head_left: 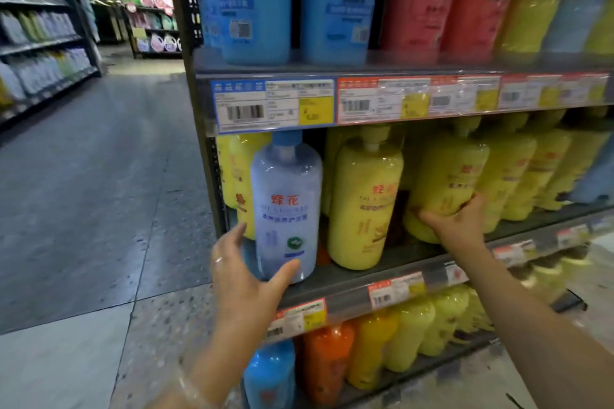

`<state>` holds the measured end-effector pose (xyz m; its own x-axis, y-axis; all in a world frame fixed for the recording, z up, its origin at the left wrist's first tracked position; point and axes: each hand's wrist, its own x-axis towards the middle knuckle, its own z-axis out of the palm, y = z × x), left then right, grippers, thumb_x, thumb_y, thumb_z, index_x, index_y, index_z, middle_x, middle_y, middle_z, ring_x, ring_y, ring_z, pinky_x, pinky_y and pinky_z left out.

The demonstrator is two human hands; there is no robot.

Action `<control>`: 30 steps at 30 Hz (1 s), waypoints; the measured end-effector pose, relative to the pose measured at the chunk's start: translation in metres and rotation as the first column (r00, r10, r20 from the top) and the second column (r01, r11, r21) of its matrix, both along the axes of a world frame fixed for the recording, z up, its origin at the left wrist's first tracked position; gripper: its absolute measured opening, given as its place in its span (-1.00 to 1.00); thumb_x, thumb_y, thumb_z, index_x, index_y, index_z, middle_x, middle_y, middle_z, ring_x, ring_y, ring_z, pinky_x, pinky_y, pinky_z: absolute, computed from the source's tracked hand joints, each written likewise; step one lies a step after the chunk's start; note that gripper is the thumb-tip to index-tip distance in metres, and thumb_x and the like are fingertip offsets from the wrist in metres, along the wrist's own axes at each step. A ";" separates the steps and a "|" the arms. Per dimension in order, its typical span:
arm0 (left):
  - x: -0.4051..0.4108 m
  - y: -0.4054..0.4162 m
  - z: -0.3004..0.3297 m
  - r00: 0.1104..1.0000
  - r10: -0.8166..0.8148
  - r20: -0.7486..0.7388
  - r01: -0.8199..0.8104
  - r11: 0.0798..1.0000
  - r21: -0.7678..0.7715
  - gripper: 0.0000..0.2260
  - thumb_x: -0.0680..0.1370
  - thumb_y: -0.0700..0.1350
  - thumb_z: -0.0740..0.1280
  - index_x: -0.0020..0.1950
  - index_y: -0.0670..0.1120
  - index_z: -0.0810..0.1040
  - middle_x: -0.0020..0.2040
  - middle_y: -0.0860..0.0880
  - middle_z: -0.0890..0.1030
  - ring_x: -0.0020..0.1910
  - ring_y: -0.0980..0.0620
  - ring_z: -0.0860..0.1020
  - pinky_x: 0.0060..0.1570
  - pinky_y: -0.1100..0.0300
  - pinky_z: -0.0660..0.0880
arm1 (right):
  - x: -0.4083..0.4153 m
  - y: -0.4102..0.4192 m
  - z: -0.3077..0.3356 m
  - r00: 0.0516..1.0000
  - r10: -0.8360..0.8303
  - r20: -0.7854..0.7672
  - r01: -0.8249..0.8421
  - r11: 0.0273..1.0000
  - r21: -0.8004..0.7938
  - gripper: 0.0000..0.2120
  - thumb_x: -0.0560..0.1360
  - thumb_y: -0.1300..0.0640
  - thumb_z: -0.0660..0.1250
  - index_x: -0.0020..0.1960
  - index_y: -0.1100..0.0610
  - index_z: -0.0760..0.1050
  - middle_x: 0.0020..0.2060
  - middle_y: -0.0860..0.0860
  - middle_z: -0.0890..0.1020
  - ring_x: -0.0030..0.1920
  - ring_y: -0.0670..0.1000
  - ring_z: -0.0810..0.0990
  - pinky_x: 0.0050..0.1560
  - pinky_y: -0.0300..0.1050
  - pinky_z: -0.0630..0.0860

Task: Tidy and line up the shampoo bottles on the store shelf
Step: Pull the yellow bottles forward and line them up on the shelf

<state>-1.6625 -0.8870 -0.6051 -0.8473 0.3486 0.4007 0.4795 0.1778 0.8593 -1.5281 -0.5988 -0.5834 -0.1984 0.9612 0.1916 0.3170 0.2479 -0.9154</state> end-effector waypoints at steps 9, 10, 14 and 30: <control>0.087 0.080 0.010 0.989 -0.106 0.105 0.122 0.978 -0.168 -0.17 0.44 0.07 0.39 0.51 -0.13 -0.03 0.50 -0.12 0.13 0.48 -0.03 0.10 0.44 0.14 0.07 | 0.009 -0.012 0.002 0.997 0.079 0.014 -0.080 0.994 0.077 -0.08 0.10 -0.01 0.61 0.30 0.19 0.21 0.16 0.13 0.43 0.20 0.14 0.44 0.19 0.08 0.45; 0.086 0.090 0.013 0.989 -0.082 0.125 0.104 0.979 -0.178 -0.16 0.42 0.07 0.42 0.50 -0.15 -0.01 0.48 -0.16 0.17 0.46 -0.09 0.16 0.44 0.04 0.14 | 0.010 -0.015 0.001 0.995 0.104 0.014 -0.104 0.992 0.069 -0.01 0.05 -0.10 0.59 0.33 0.17 0.20 0.19 0.12 0.43 0.22 0.13 0.44 0.22 0.13 0.45; 0.080 0.113 0.016 0.981 0.102 0.165 -0.060 0.968 -0.243 -0.22 0.37 0.06 0.47 0.43 -0.17 0.15 0.34 -0.23 0.33 0.31 -0.22 0.32 0.26 -0.14 0.33 | 0.010 -0.026 -0.004 0.982 0.188 0.021 -0.189 0.979 0.073 0.11 0.00 -0.21 0.57 0.39 0.14 0.14 0.24 0.09 0.39 0.27 0.10 0.42 0.24 0.16 0.46; 0.078 0.122 0.007 0.989 0.135 0.061 -0.111 0.949 -0.294 -0.17 0.36 0.16 0.41 0.44 -0.19 0.10 0.34 -0.25 0.30 0.32 -0.23 0.32 0.21 -0.14 0.36 | 0.068 0.047 0.005 0.995 0.005 -0.101 -0.004 1.000 0.009 -0.15 0.29 -0.02 0.52 0.42 0.15 0.14 0.34 0.12 0.34 0.35 0.13 0.35 0.32 0.08 0.38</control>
<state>-1.5842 -0.7646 -0.5979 -0.9159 0.3307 0.2275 0.3703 0.4778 0.7966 -1.4604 -0.5514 -0.5784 -0.1819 0.9586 0.2189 0.2222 0.2569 -0.9406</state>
